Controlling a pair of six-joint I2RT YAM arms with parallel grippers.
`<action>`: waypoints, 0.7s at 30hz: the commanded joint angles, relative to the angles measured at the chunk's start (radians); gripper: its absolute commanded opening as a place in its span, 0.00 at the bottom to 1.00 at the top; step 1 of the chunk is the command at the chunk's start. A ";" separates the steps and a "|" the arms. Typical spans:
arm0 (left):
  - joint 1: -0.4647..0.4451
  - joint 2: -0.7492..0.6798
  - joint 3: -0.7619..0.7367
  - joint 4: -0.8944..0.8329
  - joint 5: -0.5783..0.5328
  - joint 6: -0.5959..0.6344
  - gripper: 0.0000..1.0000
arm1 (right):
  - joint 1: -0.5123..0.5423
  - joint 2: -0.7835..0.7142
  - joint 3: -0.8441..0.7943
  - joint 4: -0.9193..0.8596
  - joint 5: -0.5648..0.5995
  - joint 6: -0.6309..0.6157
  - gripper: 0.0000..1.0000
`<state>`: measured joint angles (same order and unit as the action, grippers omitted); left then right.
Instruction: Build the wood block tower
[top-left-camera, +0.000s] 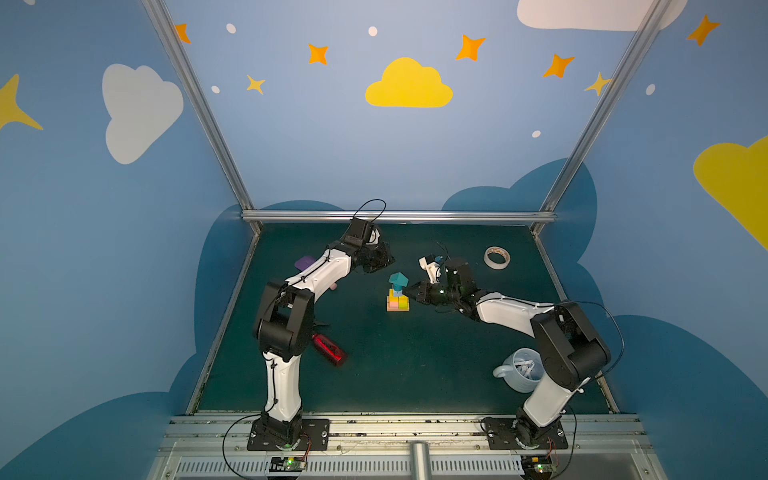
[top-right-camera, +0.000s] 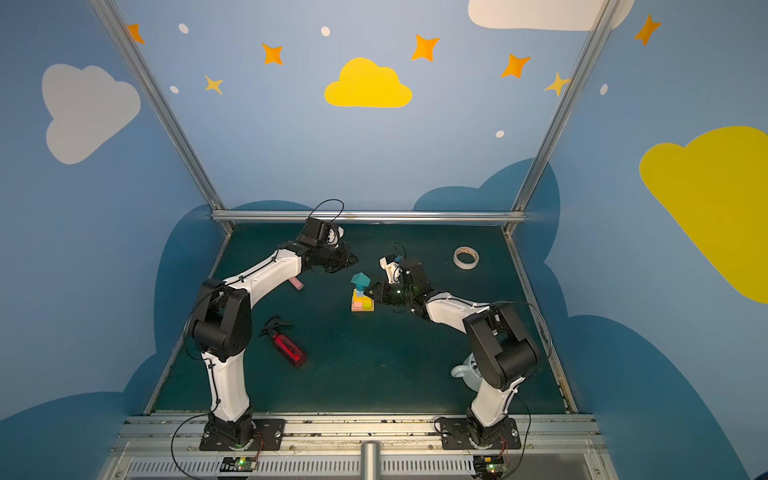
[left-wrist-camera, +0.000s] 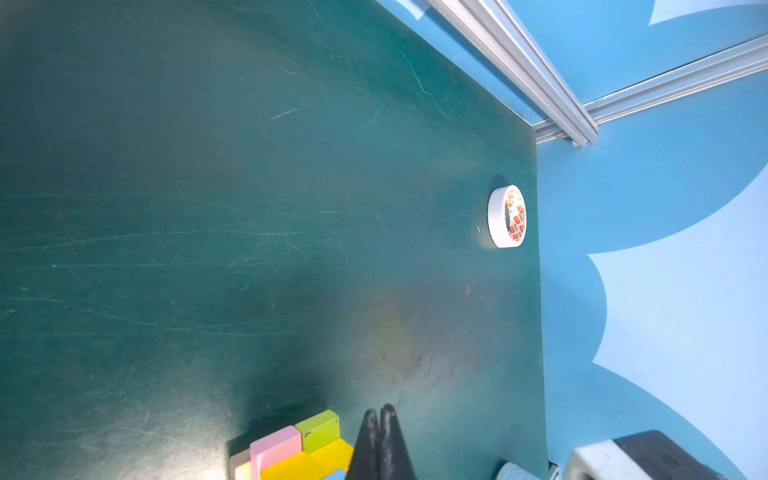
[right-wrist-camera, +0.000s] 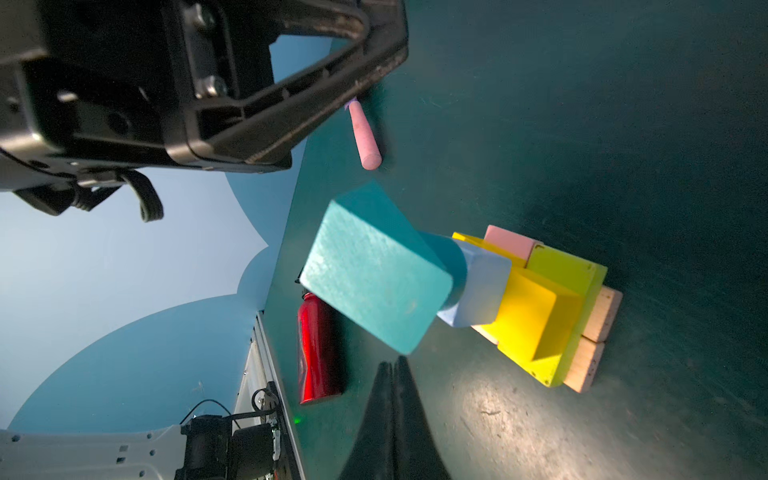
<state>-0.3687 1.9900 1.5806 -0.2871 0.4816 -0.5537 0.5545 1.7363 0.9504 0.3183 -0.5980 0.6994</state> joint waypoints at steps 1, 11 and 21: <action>0.000 -0.011 0.009 0.003 0.003 0.022 0.04 | 0.001 0.014 0.027 0.006 0.010 0.000 0.00; -0.002 -0.014 0.004 -0.001 0.003 0.029 0.04 | -0.005 0.023 0.033 0.005 0.007 0.002 0.00; -0.002 -0.023 -0.013 0.003 0.005 0.028 0.04 | -0.010 0.031 0.039 0.010 0.006 0.006 0.00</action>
<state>-0.3687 1.9900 1.5749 -0.2874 0.4820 -0.5457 0.5491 1.7519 0.9668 0.3183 -0.5919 0.7006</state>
